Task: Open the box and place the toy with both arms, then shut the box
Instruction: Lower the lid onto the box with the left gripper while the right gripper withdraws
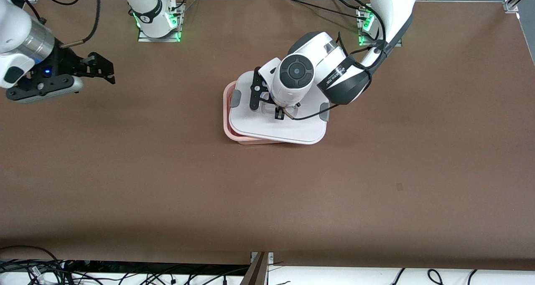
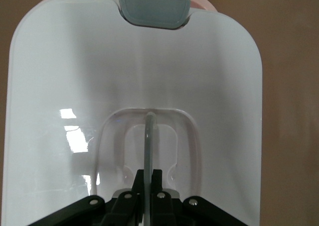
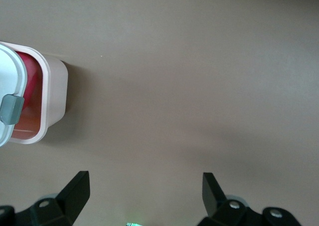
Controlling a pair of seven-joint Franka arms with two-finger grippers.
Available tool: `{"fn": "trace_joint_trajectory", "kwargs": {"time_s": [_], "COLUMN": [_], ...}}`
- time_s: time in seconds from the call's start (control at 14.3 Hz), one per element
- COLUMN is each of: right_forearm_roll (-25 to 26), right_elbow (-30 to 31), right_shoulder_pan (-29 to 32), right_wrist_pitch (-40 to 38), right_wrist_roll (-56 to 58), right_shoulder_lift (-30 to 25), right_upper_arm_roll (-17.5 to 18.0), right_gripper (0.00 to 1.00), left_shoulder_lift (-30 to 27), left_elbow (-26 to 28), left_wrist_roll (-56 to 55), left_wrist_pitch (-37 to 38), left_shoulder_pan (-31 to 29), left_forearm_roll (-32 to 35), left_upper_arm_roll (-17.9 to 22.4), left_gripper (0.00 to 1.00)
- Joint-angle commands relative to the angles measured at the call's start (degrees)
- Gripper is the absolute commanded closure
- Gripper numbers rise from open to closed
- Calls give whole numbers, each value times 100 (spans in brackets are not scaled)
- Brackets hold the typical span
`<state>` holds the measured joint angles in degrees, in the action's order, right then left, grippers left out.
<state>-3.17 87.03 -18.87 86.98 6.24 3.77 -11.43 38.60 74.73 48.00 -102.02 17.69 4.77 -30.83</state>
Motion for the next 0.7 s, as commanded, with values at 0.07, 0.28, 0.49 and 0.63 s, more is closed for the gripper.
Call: {"fn": "trace_joint_trajectory", "kwargs": {"time_s": [0.07, 0.28, 0.49, 0.63], "right_forearm_roll": [10, 298, 326, 326], "right_elbow": [507, 894, 816, 772], "right_shoulder_pan": [919, 1131, 1123, 1123], "right_wrist_pitch": [249, 530, 504, 522], "right_wrist_roll": [-141, -114, -132, -71], "right_shoulder_lift": [-438, -728, -719, -693], "right_upper_arm_roll": [712, 975, 985, 967], "right_gripper": [0, 0, 0, 0], "left_shoulder_lift": [121, 217, 191, 226], "left_elbow": [-81, -63, 68, 121], "left_wrist_roll": [-922, -1135, -1135, -1153], "left_wrist_pitch": [-317, -661, -635, -644], "left_shoulder_pan": [155, 190, 278, 270], "left_forearm_roll": [121, 147, 156, 138], "left_upper_arm_roll": [59, 59, 68, 59], "left_gripper": [100, 100, 100, 100]}}
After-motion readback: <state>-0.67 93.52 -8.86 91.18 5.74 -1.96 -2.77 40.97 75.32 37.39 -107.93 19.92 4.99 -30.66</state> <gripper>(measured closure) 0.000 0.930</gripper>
